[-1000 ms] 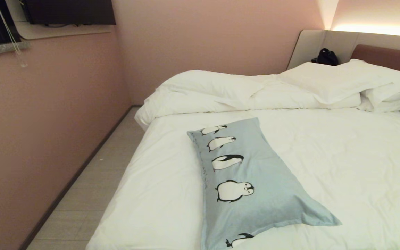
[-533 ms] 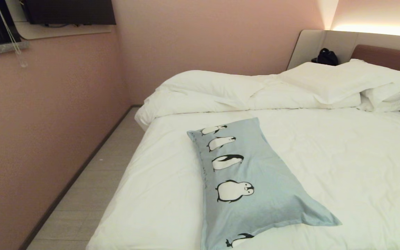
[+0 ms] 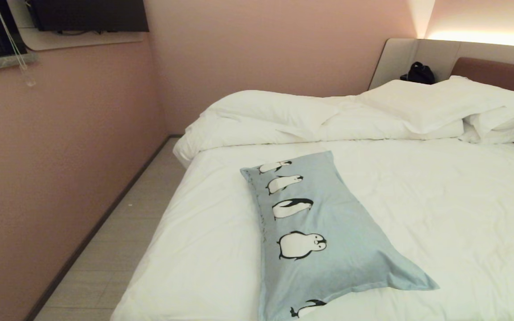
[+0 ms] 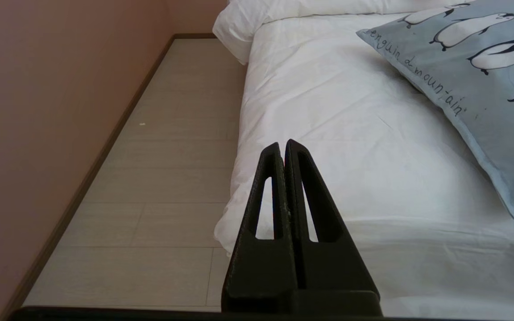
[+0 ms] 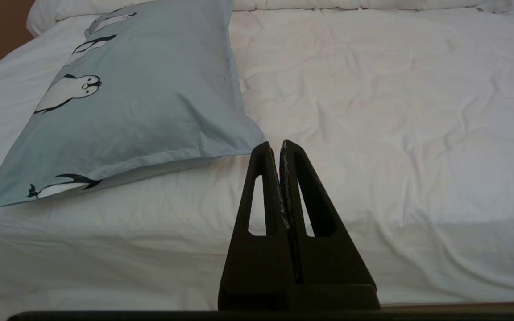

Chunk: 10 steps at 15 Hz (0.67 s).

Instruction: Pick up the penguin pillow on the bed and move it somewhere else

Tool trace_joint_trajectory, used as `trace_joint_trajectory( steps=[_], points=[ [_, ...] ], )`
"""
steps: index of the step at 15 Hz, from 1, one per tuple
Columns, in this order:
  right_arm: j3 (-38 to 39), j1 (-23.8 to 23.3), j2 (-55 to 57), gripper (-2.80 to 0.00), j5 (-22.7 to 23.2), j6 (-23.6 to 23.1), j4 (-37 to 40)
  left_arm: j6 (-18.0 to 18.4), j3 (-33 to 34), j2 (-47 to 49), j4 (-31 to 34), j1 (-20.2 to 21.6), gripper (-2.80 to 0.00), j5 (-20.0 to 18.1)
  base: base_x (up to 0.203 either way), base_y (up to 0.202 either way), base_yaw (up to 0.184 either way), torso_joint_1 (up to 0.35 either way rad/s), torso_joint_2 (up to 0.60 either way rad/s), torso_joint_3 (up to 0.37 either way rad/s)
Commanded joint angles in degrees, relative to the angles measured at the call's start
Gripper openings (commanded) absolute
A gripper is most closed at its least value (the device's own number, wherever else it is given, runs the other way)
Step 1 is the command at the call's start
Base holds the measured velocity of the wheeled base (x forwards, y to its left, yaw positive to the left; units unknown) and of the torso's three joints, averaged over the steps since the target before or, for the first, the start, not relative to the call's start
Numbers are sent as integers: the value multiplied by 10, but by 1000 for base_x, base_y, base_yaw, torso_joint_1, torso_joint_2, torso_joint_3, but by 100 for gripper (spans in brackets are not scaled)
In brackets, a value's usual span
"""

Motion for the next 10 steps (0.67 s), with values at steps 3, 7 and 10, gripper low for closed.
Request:
trace_joint_trajectory(
  steps=[3, 7, 10],
  points=[
    [0, 0, 1, -280, 0, 1, 0, 0, 0, 0, 0, 0, -280, 0, 0, 0, 0, 0, 0, 0],
    [0, 0, 1, -280, -1, 7, 0, 0, 0, 0, 0, 0, -280, 0, 0, 0, 0, 0, 0, 0],
    [0, 0, 1, -280, 0, 6, -1, 0, 0, 0, 0, 0, -280, 0, 0, 0, 0, 0, 0, 0]
  ],
)
